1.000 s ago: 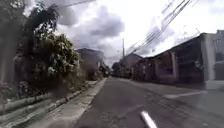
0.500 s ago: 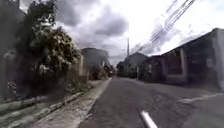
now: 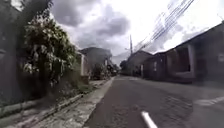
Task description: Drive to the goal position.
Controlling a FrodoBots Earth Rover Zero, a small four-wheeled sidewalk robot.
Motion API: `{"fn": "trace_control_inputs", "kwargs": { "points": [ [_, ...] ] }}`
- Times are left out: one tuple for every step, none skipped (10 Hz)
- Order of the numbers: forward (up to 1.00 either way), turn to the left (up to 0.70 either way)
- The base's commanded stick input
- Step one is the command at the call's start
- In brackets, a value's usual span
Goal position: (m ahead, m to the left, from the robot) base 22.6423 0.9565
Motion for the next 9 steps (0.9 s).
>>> {"fn": "trace_control_inputs", "kwargs": {
  "points": [
    [0.85,-0.34],
    [0.85,-0.34],
    [0.85,-0.34],
    [0.85,-0.34],
    [0.85,-0.34],
    [0.85,-0.34],
    [0.85,-0.34],
    [0.85,-0.34],
    [0.85,-0.34]
  ]
}}
